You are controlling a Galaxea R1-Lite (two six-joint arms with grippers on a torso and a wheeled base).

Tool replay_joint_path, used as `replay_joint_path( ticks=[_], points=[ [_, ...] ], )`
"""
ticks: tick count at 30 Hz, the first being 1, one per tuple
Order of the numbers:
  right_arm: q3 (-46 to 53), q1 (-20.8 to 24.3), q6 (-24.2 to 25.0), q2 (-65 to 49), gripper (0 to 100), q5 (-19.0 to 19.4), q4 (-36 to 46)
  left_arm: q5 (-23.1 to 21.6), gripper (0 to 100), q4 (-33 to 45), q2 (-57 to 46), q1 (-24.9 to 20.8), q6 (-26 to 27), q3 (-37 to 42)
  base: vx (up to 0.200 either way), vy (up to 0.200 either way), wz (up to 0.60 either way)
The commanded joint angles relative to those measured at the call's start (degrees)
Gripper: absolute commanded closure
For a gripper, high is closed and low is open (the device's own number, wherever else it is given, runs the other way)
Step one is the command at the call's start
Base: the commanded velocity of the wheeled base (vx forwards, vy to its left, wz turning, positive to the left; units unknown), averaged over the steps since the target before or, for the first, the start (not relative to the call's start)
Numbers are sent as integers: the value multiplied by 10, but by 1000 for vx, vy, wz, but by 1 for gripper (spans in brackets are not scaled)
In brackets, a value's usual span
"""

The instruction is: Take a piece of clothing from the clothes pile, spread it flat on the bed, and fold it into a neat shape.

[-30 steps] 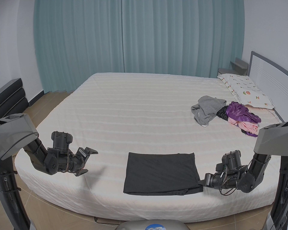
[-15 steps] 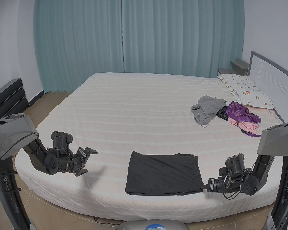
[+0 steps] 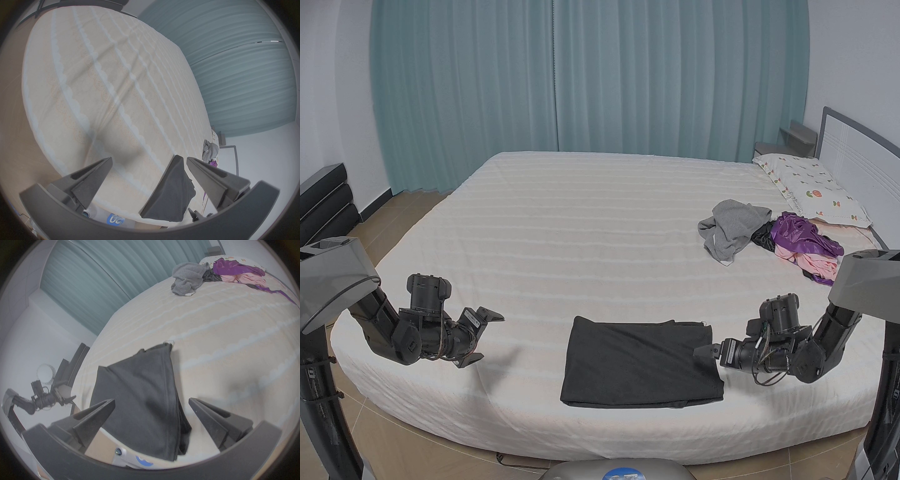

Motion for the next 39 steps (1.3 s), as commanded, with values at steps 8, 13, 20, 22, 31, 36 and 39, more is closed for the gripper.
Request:
replay_joint_path(
  ticks=[8, 13, 20, 22, 31, 36, 39],
  points=[
    [-214, 3, 48, 96, 0, -9, 108, 3, 0, 0, 1, -4, 2, 1, 0, 0, 0],
    [-243, 2, 48, 116, 0, -23, 115, 5, 0, 0, 1, -11, 2, 3, 0, 0, 0],
    [-267, -3, 48, 120, 100, -25, 116, 5, 0, 0, 2, -13, 2, 1, 0, 0, 0],
    [-268, -9, 47, 116, 100, -29, 121, 5, 0, 0, 2, -16, 2, -2, 0, 0, 0],
    [-269, -16, 48, 109, 100, -33, 123, 40, 0, 3, 38, -49, 22, -47, 0, 0, 0],
    [-271, -21, 48, 109, 100, -33, 123, 72, 0, 7, 60, -69, 31, -81, 0, 0, 0],
    [-273, -24, 49, 110, 100, -40, 123, 75, 0, 11, 84, -88, 48, -125, 0, 0, 0]
  ],
)
